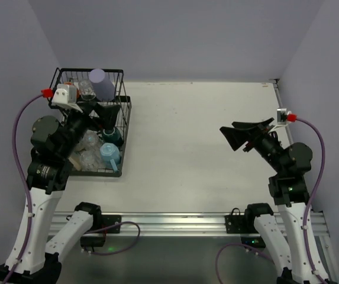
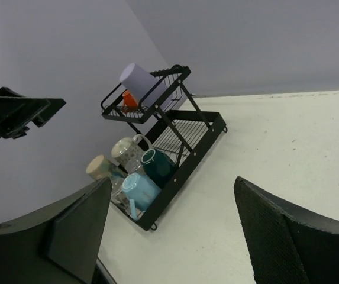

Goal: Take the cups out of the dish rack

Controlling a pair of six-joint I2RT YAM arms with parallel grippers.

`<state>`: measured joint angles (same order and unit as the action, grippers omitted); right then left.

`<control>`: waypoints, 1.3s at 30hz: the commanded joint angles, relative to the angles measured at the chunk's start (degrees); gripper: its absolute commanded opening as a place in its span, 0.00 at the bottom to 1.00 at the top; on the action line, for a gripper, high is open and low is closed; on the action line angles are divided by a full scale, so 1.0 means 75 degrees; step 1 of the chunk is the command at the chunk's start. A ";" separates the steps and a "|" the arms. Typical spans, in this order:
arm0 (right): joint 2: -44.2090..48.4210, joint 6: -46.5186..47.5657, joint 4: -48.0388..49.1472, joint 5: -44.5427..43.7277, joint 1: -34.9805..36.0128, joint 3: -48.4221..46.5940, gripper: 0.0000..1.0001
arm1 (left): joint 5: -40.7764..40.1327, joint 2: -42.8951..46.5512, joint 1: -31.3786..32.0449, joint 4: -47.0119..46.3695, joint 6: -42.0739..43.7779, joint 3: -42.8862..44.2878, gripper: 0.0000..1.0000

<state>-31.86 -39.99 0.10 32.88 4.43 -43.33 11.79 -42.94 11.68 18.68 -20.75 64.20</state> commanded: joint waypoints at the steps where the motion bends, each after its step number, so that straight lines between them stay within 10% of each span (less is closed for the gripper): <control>1: -0.0147 -0.0106 0.0385 0.0420 -0.0028 0.0082 0.88 | -0.0868 -0.0286 -0.0011 0.0510 0.0166 0.0450 1.00; 17: -0.0710 -0.0094 0.0784 0.0749 0.0148 0.0398 0.99 | -0.4629 -0.3027 -0.0011 0.1259 0.0611 0.2302 1.00; 39: -0.1002 0.0269 0.0397 0.0819 0.0488 0.0258 0.99 | -0.5193 -0.6403 -0.0011 0.1037 0.1279 0.4330 1.00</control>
<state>-39.24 -38.83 3.42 37.54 7.79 -40.45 -24.25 -89.78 11.68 27.88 -12.84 94.43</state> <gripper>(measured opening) 0.989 0.997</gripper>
